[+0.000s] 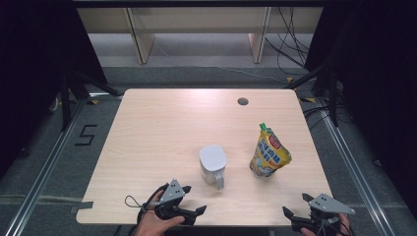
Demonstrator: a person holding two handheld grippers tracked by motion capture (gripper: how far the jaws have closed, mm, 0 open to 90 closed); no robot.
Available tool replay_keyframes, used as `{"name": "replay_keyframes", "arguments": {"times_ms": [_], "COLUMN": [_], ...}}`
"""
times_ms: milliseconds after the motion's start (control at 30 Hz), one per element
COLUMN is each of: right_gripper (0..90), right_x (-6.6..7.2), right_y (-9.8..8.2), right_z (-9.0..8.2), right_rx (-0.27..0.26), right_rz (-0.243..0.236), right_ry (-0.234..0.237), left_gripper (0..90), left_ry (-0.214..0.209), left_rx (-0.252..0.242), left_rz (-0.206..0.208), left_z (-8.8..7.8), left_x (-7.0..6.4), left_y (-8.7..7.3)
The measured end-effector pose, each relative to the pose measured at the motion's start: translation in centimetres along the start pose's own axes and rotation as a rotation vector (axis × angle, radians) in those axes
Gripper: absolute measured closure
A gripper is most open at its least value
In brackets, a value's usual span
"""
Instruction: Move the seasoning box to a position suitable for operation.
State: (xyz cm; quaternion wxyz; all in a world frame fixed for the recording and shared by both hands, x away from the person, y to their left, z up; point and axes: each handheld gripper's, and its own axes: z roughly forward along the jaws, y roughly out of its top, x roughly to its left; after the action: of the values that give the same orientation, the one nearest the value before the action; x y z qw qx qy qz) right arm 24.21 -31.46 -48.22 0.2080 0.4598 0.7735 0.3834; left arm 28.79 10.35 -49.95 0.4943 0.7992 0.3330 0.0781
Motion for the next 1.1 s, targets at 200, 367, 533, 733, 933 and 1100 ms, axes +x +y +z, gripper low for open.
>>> {"name": "replay_keyframes", "arguments": {"times_ms": [200,367,533,733,933,1100], "right_gripper": [18.5,18.3,18.2,17.8,17.7,17.7], "right_x": [0.0,0.1,0.2,0.1,0.2,0.1], "right_y": [0.0,-0.1,-0.1,-0.1,-0.1,-0.1], "right_z": [0.1,0.2,0.3,0.3,0.3,0.4], "right_rx": [0.001,0.005,0.004,0.003,0.007,0.017], "right_rz": [-0.007,-0.001,0.001,-0.005,0.010,0.010], "right_ry": [-0.006,0.007,-0.002,0.004,0.010,0.020], "left_gripper": [16.2,20.3,23.6,30.6,37.9,44.6], "left_ry": [-0.017,-0.023,-0.010,-0.010,0.011,0.019], "left_rx": [0.001,-0.001,-0.002,-0.004,-0.030,-0.007], "left_rz": [-0.013,-0.003,0.008,0.023,0.018,-0.010], "left_z": [0.2,0.4,1.1,2.6,4.8,6.0], "left_x": [-0.1,-0.3,-0.6,-1.3,-1.0,-0.8], "left_y": [0.1,0.4,1.1,1.9,2.6,2.5]}}
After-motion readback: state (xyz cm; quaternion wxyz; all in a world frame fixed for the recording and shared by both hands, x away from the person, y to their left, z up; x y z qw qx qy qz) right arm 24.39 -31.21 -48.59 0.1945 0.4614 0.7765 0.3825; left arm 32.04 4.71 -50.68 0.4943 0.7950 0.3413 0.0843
